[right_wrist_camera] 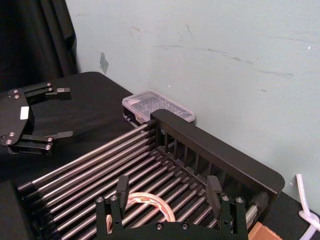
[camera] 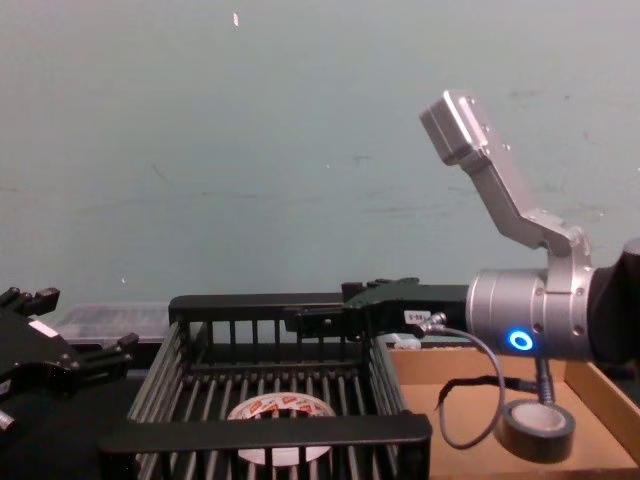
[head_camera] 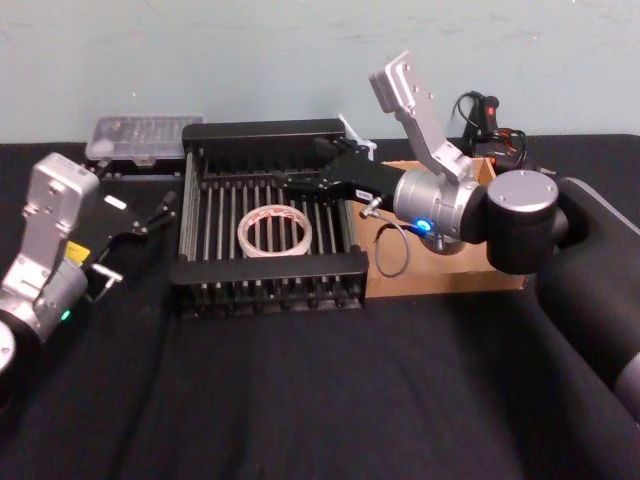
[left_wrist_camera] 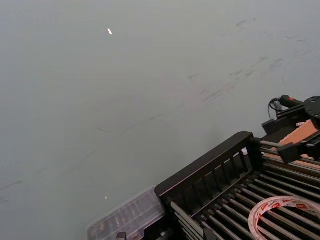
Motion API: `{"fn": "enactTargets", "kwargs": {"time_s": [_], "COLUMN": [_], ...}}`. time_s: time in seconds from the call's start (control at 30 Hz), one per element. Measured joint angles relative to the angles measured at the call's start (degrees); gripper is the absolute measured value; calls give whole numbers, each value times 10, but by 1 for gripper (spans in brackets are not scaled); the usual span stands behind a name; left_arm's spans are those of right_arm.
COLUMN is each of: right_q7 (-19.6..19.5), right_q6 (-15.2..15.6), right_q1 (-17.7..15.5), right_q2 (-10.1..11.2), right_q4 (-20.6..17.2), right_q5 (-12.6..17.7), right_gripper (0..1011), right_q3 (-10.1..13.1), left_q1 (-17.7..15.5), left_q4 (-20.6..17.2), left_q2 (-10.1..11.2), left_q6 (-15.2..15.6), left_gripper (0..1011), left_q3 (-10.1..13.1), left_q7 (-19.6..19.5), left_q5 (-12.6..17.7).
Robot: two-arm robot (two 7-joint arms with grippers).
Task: Pick up the white tape and place it into the black box , Pick up the silver tape and place it into the brown box.
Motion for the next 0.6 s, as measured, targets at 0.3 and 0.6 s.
{"fn": "enactTargets", "kwargs": {"time_s": [0.3,0.6], "right_q7": [-25,-53], "right_q6": [11,21], "right_q1": [-35,-69], "right_q2": [17,33], "right_q4": [-65,-119], "right_q5": [4,8], "right_gripper": [1002,1002], "right_q3": [15,32], "left_q1": [0,0], "left_q4": [0,0], "left_q2": [0,0], "left_q6": [0,0], "left_gripper": [1001,1001], "left_q3": [0,0], "left_q7": [0,0], "left_q5": [0,0]}}
